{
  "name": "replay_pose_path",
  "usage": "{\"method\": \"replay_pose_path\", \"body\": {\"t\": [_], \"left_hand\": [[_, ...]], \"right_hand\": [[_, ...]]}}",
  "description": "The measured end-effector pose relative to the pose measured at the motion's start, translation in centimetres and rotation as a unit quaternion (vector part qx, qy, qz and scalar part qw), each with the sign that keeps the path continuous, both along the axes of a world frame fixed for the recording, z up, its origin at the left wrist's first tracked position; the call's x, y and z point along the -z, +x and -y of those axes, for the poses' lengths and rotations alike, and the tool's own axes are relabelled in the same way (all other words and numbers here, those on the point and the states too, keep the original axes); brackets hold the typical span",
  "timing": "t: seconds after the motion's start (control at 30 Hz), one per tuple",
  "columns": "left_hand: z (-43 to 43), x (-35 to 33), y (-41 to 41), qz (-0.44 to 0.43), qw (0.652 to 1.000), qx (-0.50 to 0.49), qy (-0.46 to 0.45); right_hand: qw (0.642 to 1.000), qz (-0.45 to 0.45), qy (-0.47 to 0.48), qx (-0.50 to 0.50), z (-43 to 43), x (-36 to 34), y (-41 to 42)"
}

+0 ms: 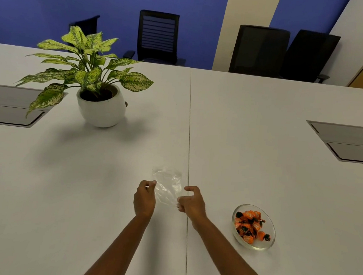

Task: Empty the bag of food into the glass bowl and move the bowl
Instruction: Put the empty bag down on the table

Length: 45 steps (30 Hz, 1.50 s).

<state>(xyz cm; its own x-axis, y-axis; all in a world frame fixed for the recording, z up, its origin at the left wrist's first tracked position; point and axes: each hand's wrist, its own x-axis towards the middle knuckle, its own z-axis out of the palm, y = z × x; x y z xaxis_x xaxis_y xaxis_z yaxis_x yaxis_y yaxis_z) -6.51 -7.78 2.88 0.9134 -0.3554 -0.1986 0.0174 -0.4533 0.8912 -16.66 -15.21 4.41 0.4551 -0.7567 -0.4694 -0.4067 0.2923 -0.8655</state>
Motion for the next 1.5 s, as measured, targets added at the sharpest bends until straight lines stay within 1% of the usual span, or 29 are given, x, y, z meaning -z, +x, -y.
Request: {"method": "replay_pose_path", "body": {"t": [0.1, 0.23, 0.37, 0.43, 0.5, 0.57, 0.63, 0.73, 0.83, 0.97, 1.07, 1.17, 1.27, 1.33, 1.43, 1.5], "left_hand": [[-1.3, 0.2, 0.8, 0.003, 0.999, -0.027, 0.047], [-3.7, 0.8, 1.9, 0.038, 0.993, -0.062, 0.089], [-5.6, 2.0, 2.9, 0.053, 0.989, -0.076, 0.116], [-6.2, 2.7, 3.3, 0.068, 0.984, -0.046, 0.16], [-6.6, 3.3, 3.6, 0.096, 0.97, 0.016, 0.221], [-6.9, 4.1, 3.7, 0.137, 0.941, 0.105, 0.29], [-6.9, 4.7, 3.8, 0.163, 0.904, 0.184, 0.349], [-6.7, 5.0, 3.7, 0.144, 0.863, 0.264, 0.405], [-6.7, 5.4, 3.5, 0.117, 0.848, 0.296, 0.425], [-6.8, 5.5, 3.6, 0.138, 0.828, 0.303, 0.451], [-7.0, 5.3, 3.7, 0.156, 0.825, 0.3, 0.454], [-7.2, 4.3, 3.5, 0.191, 0.838, 0.282, 0.426], [-6.8, 3.8, 3.4, 0.192, 0.877, 0.242, 0.369], [-5.7, 3.5, 3.0, 0.211, 0.892, 0.222, 0.331], [-2.9, 3.1, 2.0, 0.194, 0.93, 0.209, 0.231], [-0.8, 2.6, 1.0, 0.176, 0.947, 0.211, 0.165]], "right_hand": [[0.997, -0.013, -0.058, -0.04, -1.6, 1.3, 1.7], [0.989, -0.031, -0.101, -0.106, -3.3, 2.7, 3.4], [0.985, -0.036, -0.068, -0.155, -4.8, 3.9, 4.8], [0.981, -0.052, -0.051, -0.181, -5.4, 4.4, 5.3], [0.975, -0.074, -0.037, -0.208, -5.9, 4.7, 5.6], [0.967, -0.093, -0.036, -0.236, -6.2, 4.8, 5.8], [0.955, -0.115, -0.057, -0.267, -6.3, 4.9, 5.8], [0.937, -0.14, -0.093, -0.307, -6.3, 4.9, 5.6], [0.917, -0.164, -0.124, -0.341, -6.2, 4.9, 5.4], [0.897, -0.191, -0.144, -0.371, -6.2, 5.1, 5.2], [0.896, -0.194, -0.15, -0.371, -6.0, 5.1, 5.0], [0.91, -0.182, -0.156, -0.339, -5.1, 4.5, 4.6], [0.926, -0.162, -0.182, -0.288, -3.1, 3.4, 3.6], [0.935, -0.149, -0.203, -0.252, -1.2, 2.4, 2.5], [0.948, -0.138, -0.226, -0.179, 1.9, 1.1, 0.4], [0.954, -0.135, -0.235, -0.13, 3.9, 0.4, -1.3]]}}
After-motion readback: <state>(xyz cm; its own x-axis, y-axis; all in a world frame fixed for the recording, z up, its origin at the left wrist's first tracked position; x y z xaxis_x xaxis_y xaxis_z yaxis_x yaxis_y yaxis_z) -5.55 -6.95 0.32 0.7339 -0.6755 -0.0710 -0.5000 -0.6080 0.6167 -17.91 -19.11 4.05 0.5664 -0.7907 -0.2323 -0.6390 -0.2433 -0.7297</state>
